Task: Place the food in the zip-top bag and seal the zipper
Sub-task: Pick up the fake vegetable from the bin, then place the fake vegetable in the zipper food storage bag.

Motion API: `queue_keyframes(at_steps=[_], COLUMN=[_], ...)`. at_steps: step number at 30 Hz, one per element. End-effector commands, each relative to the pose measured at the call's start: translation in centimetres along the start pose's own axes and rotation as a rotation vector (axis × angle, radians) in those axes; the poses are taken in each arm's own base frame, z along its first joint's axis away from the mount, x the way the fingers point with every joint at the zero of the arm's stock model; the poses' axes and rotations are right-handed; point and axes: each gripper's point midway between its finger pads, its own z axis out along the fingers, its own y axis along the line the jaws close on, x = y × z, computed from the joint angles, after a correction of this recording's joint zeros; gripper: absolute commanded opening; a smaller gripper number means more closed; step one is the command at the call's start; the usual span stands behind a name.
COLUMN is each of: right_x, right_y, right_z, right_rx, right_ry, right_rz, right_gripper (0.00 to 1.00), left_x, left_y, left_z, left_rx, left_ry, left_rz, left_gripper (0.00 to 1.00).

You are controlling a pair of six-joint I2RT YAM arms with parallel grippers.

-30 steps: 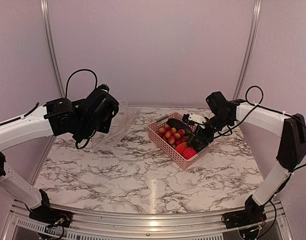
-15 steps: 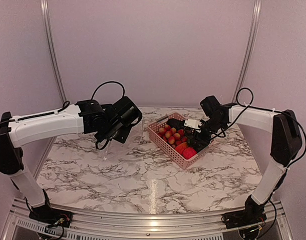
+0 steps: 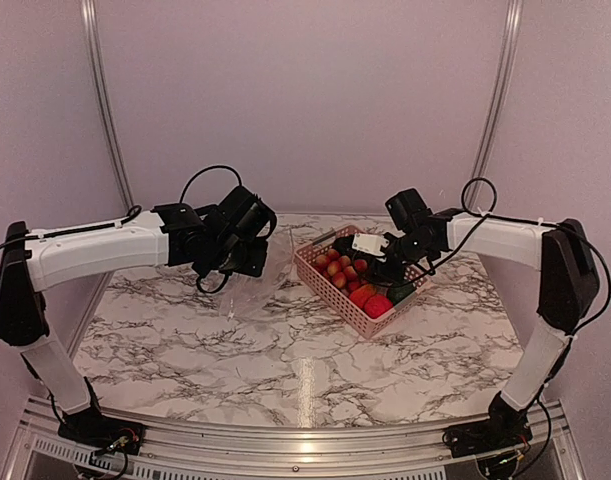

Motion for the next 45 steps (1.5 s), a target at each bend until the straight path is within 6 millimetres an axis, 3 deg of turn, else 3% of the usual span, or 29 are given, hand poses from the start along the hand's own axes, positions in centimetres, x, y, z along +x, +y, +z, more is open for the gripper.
queue_keyframes(at_steps=[1,5,15,23,29,36,41,45], right_x=[-1.1,-4.1,-15.0,-20.9,-22.7,-22.7,-22.6,-24.2], right_y=[-2.8,-3.1,0.1,2.8,4.0,2.3,1.6,3.7], right_z=[-2.1,-6.0,-18.3,-23.8,-21.6,-14.8,-11.5,-9.8], right_rx=[0.079,0.007,-0.294,-0.495,-0.559,-0.489,-0.455,-0.482], right_ry=[-0.014,-0.117,-0.564,-0.813,-0.823,-0.736,-0.681,-0.659], right_rz=[0.046,0.102,0.134,0.104,0.115,0.259,0.316,0.294], right_gripper=[0.17,0.08,0.02,0.00,0.00,0.00,0.00,0.00], left_x=[-0.5,-0.8,-2.1,-3.3,-4.1,-5.1,-5.7,-5.8], left_y=[-0.7,-0.5,-1.3,-2.3,-2.8,-2.0,-1.7,-1.9], left_z=[0.0,0.1,0.3,0.4,-0.6,-2.7,-3.9,-4.1], left_rx=[0.056,0.063,0.129,0.182,0.227,0.260,0.286,0.306], left_ry=[-0.018,-0.030,-0.075,-0.088,-0.104,-0.145,-0.170,-0.173], left_rz=[-0.054,-0.077,-0.174,-0.236,-0.264,-0.311,-0.343,-0.359], left_gripper=[0.00,0.00,0.00,0.00,0.00,0.00,0.00,0.00])
